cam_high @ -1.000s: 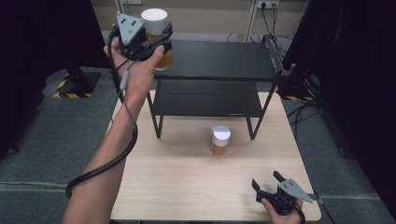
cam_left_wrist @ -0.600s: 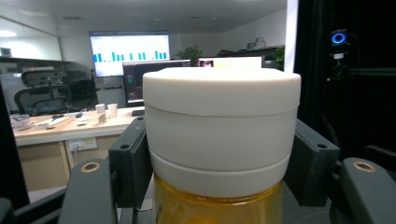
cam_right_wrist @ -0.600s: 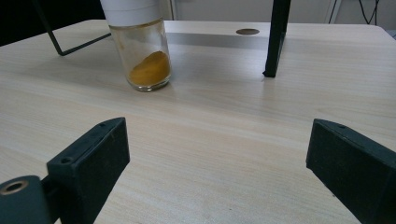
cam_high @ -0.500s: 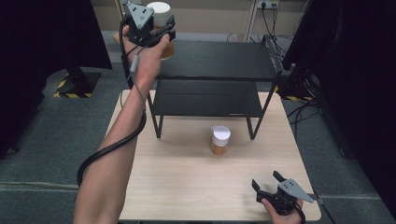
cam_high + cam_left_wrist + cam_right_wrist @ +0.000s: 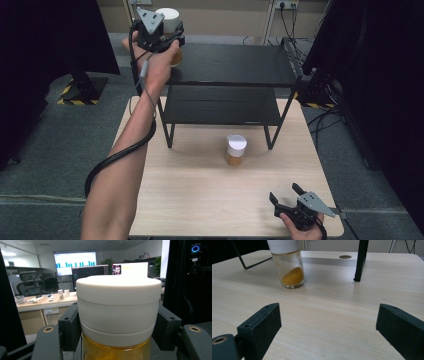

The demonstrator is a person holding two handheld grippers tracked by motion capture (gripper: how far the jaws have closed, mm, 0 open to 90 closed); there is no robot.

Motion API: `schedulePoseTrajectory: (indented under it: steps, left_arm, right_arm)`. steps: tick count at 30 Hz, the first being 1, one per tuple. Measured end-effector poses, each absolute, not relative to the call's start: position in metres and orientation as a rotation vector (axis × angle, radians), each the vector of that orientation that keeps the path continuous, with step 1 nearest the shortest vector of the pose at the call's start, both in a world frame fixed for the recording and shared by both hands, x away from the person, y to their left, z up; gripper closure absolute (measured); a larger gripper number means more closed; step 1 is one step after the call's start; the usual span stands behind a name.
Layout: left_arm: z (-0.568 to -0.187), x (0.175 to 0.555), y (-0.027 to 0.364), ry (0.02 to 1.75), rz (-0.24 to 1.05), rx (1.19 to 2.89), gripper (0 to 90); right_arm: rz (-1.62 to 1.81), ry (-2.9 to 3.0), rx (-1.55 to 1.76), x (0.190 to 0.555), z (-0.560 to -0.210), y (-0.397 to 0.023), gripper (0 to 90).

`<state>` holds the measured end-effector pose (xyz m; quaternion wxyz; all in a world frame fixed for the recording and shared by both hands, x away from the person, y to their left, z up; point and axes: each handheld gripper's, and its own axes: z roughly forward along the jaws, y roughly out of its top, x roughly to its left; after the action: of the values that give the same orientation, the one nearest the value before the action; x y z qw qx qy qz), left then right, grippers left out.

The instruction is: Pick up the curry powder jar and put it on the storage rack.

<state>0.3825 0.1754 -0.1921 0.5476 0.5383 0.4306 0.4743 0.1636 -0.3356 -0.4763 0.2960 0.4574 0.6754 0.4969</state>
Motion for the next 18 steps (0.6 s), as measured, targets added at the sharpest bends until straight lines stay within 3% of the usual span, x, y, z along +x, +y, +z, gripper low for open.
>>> schedulePoseTrajectory:
  steps: [18]
  left_arm:
    - [-0.2004,0.3924,0.1754,1.055,1.1,1.274,34.1]
  right_arm:
    - [1.326,1.801,1.21,0.1638,-0.4765,-0.3364,6.3]
